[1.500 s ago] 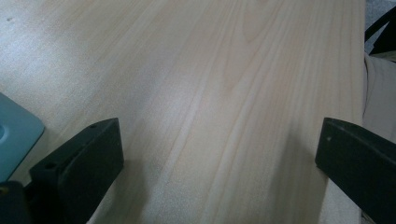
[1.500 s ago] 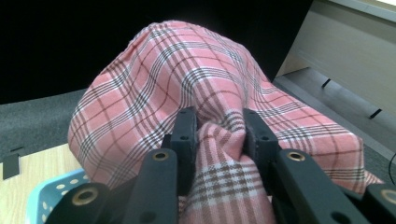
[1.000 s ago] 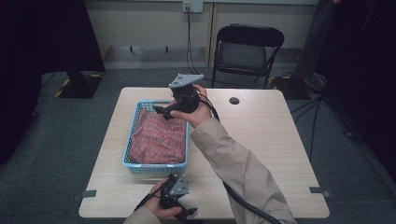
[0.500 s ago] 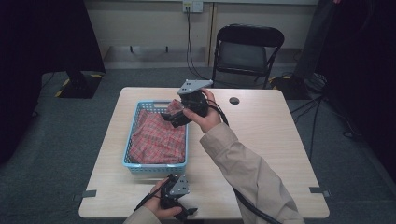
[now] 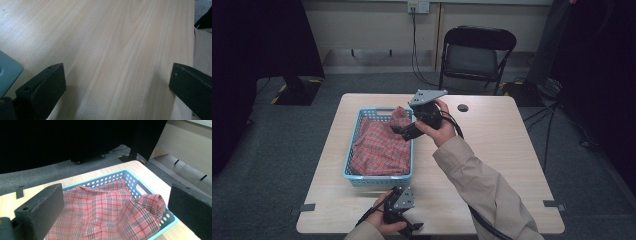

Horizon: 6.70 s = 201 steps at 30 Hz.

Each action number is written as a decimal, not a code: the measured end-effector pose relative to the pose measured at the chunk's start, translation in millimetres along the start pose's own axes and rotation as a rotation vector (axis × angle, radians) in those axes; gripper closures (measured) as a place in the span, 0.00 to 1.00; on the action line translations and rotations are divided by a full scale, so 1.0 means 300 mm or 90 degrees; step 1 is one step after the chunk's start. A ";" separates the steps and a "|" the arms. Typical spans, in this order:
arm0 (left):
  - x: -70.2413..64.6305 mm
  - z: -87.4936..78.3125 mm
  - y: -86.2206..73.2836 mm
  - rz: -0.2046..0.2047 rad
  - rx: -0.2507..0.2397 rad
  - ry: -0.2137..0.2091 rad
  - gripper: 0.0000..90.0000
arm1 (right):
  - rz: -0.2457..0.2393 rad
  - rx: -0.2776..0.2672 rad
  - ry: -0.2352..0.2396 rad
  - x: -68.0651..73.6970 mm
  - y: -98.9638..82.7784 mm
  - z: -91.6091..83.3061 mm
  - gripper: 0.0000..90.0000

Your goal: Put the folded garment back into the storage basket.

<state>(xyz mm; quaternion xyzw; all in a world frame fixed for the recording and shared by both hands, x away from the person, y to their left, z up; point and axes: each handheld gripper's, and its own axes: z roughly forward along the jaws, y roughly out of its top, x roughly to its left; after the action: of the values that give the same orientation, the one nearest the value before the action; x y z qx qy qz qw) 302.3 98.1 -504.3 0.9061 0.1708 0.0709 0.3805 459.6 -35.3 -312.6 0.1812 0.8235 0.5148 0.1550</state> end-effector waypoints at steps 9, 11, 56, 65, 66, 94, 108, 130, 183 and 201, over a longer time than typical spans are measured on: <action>0.000 0.000 0.000 0.000 0.000 0.000 0.00 | 0.007 -0.004 0.001 -0.003 -0.032 -0.037 0.00; 0.000 0.000 0.000 0.000 0.000 0.000 0.00 | 0.009 -0.003 0.001 -0.006 -0.041 -0.046 0.00; 0.001 0.001 0.000 0.001 0.001 -0.004 0.00 | 0.036 0.022 -0.006 -0.040 -0.218 -0.184 0.00; 0.001 0.001 0.000 0.001 0.001 -0.004 0.00 | 0.039 0.022 -0.004 -0.037 -0.236 -0.196 0.00; 0.001 0.001 0.000 0.001 0.001 -0.004 0.00 | 0.041 0.020 -0.003 -0.036 -0.242 -0.201 0.00; 0.003 0.003 0.001 0.004 0.000 -0.008 0.00 | 0.060 0.012 0.003 -0.043 -0.367 -0.275 0.00; 0.003 0.003 0.002 0.005 0.001 -0.009 0.00 | 0.068 0.010 0.012 -0.056 -0.415 -0.297 0.00; 0.006 0.004 0.003 0.009 0.000 -0.014 0.00 | 0.084 -0.020 0.026 -0.072 -0.462 -0.294 0.01; 0.007 0.004 0.003 0.012 0.002 -0.015 0.00 | 0.093 0.026 -0.035 -0.115 -0.600 -0.372 0.00; 0.008 0.004 0.004 0.013 0.003 -0.016 0.00 | 0.092 0.041 -0.058 -0.114 -0.631 -0.400 0.00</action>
<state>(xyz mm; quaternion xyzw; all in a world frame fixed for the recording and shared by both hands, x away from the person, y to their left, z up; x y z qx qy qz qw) 305.1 97.4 -504.5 0.9094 0.1567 0.0628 0.3801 410.7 -222.7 -430.7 0.2686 0.8162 0.4894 0.1490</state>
